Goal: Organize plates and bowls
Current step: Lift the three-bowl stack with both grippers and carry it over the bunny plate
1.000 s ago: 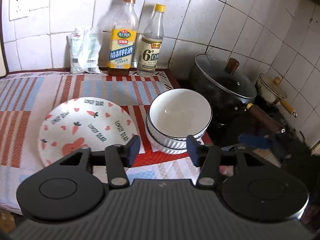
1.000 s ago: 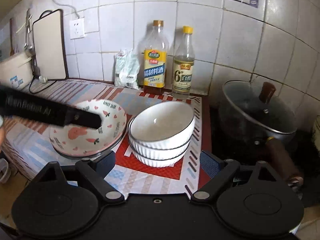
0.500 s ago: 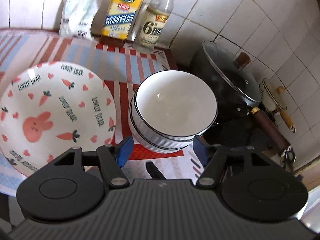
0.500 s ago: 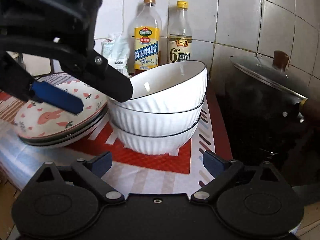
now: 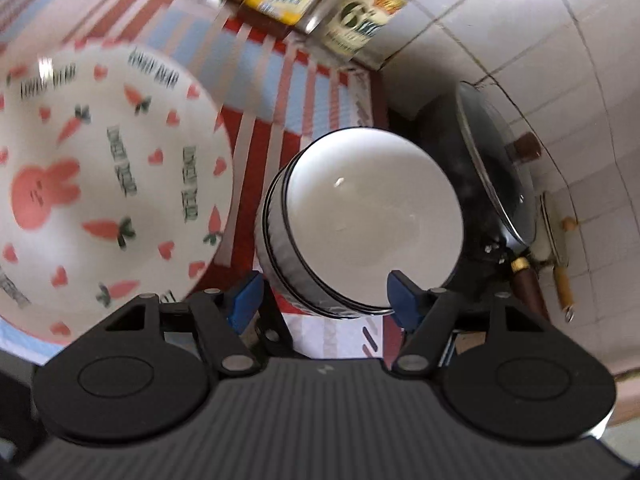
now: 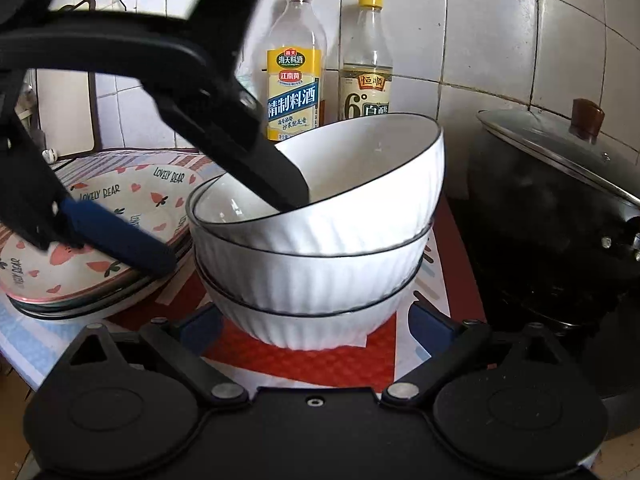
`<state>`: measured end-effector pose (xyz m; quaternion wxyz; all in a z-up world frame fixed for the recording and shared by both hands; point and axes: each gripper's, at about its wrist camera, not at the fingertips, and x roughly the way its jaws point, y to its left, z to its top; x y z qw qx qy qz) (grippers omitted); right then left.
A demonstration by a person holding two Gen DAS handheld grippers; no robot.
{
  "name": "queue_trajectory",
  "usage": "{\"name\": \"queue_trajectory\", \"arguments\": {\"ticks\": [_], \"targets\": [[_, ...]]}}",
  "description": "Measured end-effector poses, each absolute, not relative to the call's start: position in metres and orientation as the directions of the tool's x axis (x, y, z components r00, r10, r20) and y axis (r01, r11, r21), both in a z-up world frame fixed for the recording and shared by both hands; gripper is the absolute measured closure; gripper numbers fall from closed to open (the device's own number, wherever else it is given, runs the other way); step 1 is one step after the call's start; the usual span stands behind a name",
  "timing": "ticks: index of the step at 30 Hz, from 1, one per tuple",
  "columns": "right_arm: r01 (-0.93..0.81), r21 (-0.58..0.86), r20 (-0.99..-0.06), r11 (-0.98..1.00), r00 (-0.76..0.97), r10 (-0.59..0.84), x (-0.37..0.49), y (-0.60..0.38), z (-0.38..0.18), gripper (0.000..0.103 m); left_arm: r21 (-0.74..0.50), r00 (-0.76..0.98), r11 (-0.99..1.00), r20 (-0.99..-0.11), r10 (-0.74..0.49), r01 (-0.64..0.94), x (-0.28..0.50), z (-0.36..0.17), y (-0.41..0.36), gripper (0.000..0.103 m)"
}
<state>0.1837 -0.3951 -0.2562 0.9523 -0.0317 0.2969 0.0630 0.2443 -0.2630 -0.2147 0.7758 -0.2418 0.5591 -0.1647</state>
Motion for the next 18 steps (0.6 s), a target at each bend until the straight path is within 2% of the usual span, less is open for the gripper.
{"name": "queue_trajectory", "arguments": {"ticks": [7, 14, 18], "targets": [[-0.145, -0.024, -0.572, 0.989, 0.814, 0.105, 0.195, -0.396, -0.261, 0.001, -0.493, 0.347, 0.870, -0.821, -0.454, -0.027, 0.246, -0.225, -0.278, 0.042], [-0.175, -0.038, -0.565, 0.984, 0.815, 0.124, 0.207, -0.398, -0.264, 0.001, -0.454, 0.371, 0.890, -0.836, -0.405, -0.051, 0.253, -0.235, -0.274, 0.061], [-0.186, -0.032, -0.558, 0.982, 0.819, 0.137, 0.216, -0.397, -0.269, 0.000, -0.433, 0.404, 0.900, -0.831, -0.382, -0.039, 0.254, -0.237, -0.273, 0.065]]}}
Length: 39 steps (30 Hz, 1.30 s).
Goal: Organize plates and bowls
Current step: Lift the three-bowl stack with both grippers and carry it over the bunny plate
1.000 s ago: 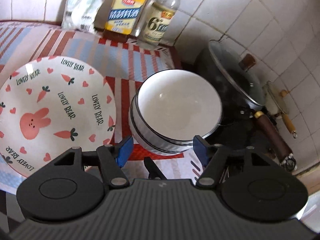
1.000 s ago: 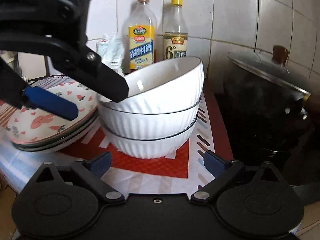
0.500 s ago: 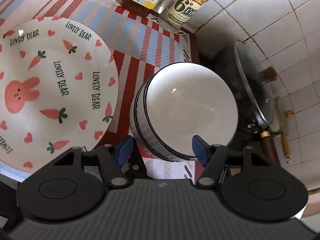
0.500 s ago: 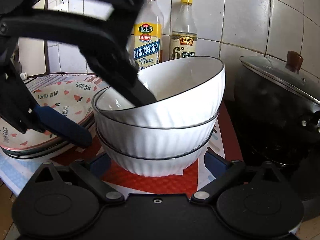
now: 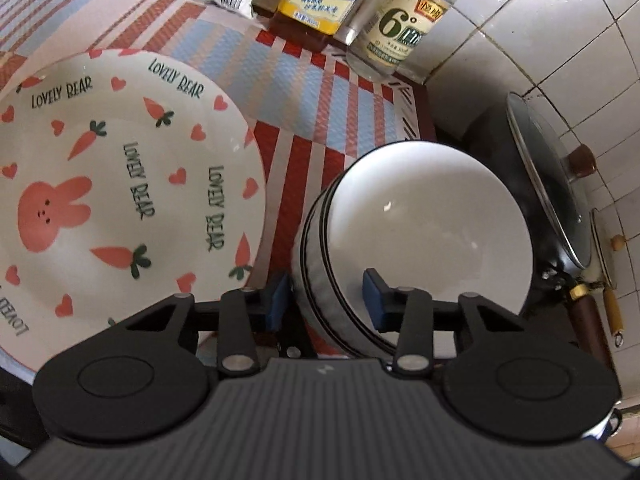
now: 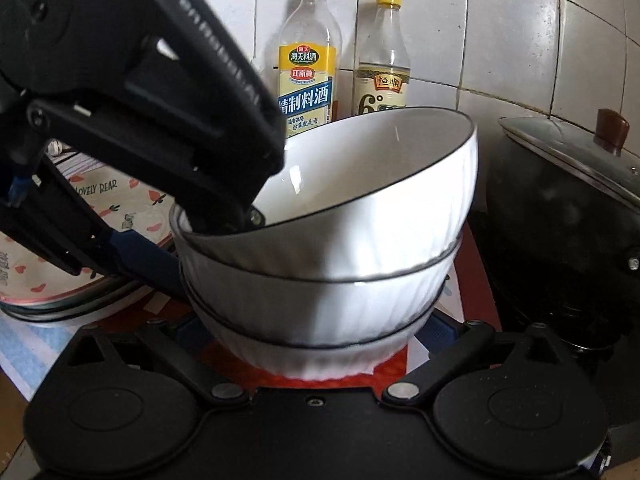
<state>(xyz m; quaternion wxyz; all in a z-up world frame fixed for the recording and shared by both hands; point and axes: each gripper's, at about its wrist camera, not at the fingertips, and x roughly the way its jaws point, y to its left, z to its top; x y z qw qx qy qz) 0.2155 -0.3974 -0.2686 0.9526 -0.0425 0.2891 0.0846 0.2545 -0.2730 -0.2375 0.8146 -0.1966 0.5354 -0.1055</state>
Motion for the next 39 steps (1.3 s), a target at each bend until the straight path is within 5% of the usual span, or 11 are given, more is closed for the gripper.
{"name": "queue_trajectory", "arguments": {"ticks": [27, 39], "targets": [[-0.174, -0.049, -0.532, 0.983, 0.838, 0.122, 0.199, -0.394, -0.262, 0.001, -0.344, 0.485, 0.935, -0.805, -0.342, 0.089, 0.233, -0.221, -0.290, 0.067], [-0.168, -0.111, -0.507, 0.979, 0.857, 0.090, 0.188, -0.373, -0.207, 0.001, -0.362, 0.502, 0.918, -0.770, -0.394, 0.165, 0.228, -0.160, -0.269, 0.067]]}}
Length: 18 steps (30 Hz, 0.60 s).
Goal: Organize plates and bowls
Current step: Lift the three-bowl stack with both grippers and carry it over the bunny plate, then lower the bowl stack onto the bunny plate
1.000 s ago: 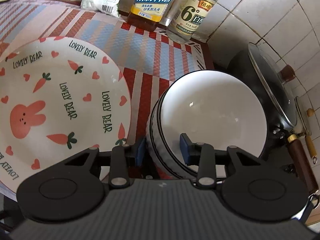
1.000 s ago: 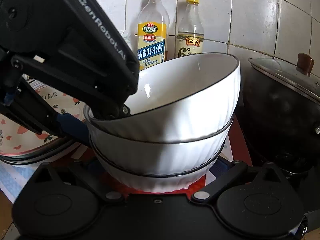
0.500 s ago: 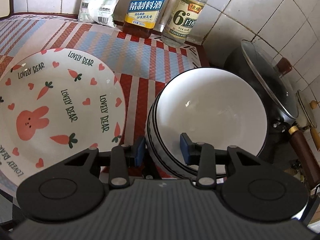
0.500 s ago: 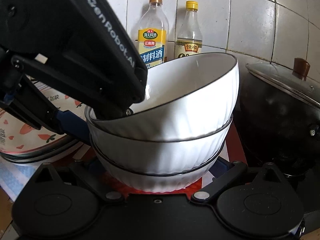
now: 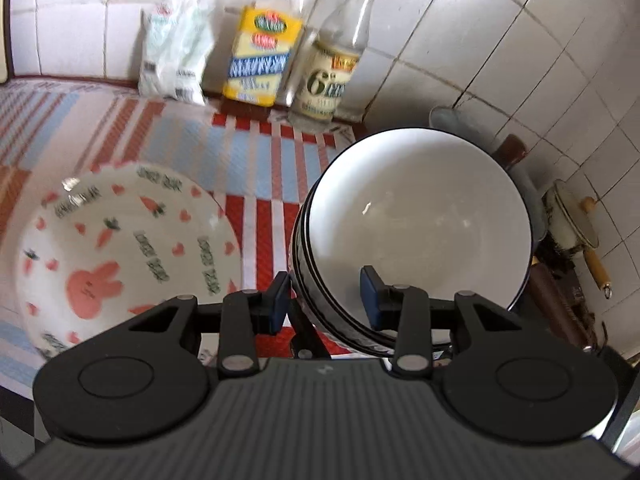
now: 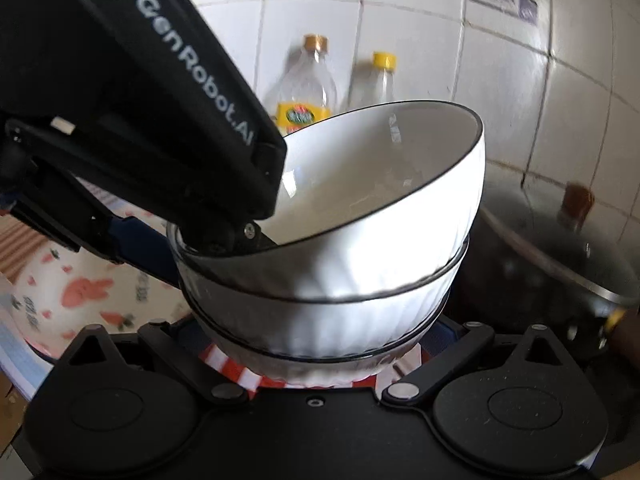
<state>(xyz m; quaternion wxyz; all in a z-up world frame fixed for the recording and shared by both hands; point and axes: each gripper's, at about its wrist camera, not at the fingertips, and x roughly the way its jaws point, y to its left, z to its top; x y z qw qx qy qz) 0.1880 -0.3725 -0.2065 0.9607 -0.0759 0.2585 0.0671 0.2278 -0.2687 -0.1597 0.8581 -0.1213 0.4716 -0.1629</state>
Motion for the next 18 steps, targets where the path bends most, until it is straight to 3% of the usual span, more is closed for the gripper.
{"name": "queue_trajectory", "arguments": {"ticks": [10, 18], "targets": [[-0.238, -0.114, -0.483, 0.964, 0.862, 0.156, 0.182, -0.308, -0.165, 0.001, -0.328, 0.545, 0.938, -0.769, -0.335, 0.113, 0.224, -0.110, -0.202, 0.067], [-0.283, -0.078, -0.493, 0.956, 0.845, 0.210, 0.186, -0.251, -0.182, 0.001, -0.311, 0.525, 0.946, -0.792, -0.312, 0.093, 0.228, -0.129, -0.145, 0.067]]}}
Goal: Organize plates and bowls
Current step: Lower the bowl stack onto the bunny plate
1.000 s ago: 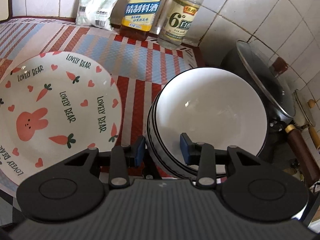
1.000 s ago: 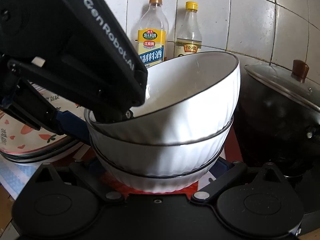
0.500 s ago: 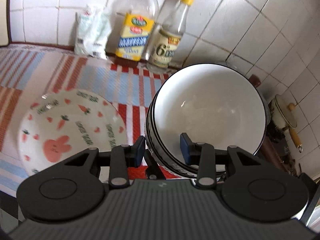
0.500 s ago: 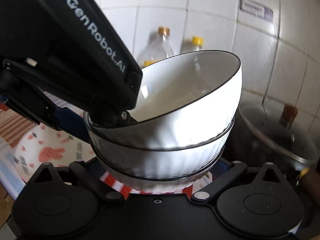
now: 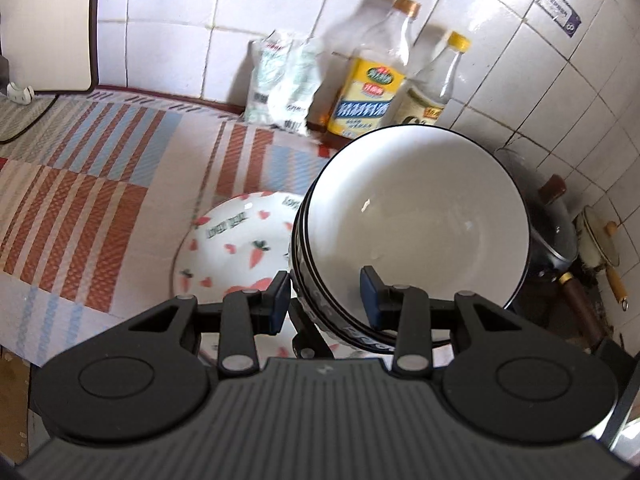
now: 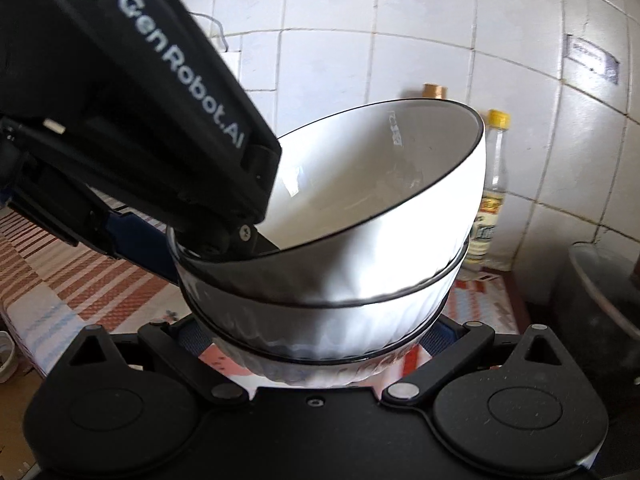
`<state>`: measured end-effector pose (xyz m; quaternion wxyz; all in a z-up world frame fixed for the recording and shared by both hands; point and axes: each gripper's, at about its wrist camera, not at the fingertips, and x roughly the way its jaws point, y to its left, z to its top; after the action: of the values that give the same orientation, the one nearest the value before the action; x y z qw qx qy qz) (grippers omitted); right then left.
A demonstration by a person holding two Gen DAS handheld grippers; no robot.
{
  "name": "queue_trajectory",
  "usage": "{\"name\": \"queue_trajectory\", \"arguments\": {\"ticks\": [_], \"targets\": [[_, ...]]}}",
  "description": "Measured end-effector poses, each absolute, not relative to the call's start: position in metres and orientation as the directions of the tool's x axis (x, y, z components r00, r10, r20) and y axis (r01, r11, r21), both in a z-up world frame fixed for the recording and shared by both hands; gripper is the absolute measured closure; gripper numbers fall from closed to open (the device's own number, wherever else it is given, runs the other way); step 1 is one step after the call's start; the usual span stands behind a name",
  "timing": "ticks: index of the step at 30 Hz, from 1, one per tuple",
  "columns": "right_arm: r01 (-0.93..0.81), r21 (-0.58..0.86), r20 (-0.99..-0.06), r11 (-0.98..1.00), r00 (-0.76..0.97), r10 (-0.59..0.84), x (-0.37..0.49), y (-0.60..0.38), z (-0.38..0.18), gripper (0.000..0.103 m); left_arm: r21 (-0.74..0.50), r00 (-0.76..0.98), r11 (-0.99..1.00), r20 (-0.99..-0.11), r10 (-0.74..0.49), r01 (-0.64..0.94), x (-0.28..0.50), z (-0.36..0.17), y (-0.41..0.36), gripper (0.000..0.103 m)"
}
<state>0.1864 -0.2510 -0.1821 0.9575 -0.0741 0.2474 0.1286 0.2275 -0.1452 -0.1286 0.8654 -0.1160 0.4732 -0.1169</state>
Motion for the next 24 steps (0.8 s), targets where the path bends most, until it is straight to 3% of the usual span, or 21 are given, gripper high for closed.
{"name": "queue_trajectory", "arguments": {"ticks": [24], "targets": [[-0.331, -0.074, -0.635, 0.941, 0.743, 0.212, 0.230, -0.212, -0.241, 0.001, -0.341, 0.428, 0.939, -0.844, -0.323, 0.035, 0.264, -0.196, -0.102, 0.068]]}}
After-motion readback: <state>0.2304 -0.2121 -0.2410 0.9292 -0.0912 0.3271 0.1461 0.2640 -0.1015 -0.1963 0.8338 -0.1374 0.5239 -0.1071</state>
